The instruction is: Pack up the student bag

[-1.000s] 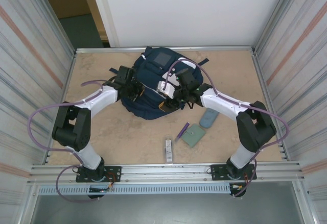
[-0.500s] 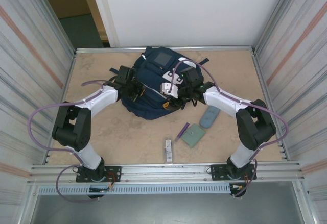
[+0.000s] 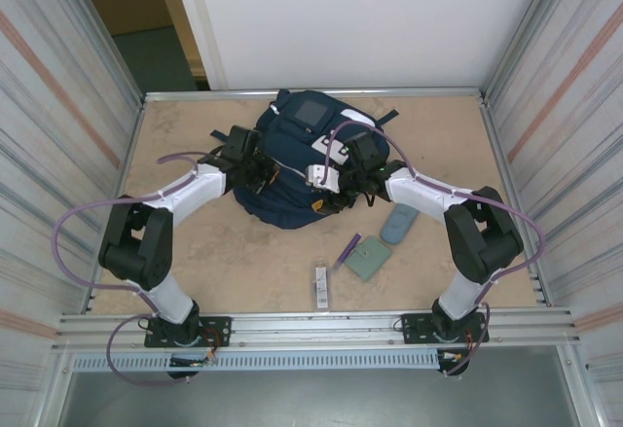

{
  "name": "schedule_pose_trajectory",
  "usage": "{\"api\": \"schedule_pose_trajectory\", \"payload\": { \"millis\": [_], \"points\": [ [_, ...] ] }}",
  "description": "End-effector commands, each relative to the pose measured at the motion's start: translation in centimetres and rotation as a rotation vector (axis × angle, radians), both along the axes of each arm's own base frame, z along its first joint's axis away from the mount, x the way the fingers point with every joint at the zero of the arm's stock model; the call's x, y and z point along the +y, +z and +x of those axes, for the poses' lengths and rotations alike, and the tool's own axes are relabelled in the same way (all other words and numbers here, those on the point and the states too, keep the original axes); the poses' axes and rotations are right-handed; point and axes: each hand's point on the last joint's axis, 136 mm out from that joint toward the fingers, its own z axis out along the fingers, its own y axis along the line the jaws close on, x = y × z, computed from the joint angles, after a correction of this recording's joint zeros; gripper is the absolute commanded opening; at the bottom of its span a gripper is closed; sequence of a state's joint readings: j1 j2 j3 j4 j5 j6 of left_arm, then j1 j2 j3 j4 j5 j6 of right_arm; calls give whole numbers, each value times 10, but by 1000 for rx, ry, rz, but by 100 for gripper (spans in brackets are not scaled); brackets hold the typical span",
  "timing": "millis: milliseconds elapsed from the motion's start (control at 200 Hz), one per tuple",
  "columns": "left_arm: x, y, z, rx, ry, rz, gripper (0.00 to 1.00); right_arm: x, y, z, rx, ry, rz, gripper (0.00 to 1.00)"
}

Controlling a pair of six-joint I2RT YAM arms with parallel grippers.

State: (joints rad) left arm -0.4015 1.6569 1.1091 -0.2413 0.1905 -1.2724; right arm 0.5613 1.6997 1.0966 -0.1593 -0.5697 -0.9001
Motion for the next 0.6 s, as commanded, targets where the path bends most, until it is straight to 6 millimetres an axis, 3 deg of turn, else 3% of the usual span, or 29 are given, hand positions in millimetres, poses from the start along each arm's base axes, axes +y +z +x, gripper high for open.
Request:
{"api": "schedule_pose_trajectory", "payload": {
  "millis": [0,190,596],
  "points": [
    [-12,30,-4,-48,-45,-50,0,-4,-6,-2,-23,21,-14,65],
    [-11,33,-6,-53,-47,-49,0,-5,0,0,-134,12,7,67],
    [-15,34,-10,-52,-52,-50,0,-9,-11,4,-144,26,-46,67]
  ]
}}
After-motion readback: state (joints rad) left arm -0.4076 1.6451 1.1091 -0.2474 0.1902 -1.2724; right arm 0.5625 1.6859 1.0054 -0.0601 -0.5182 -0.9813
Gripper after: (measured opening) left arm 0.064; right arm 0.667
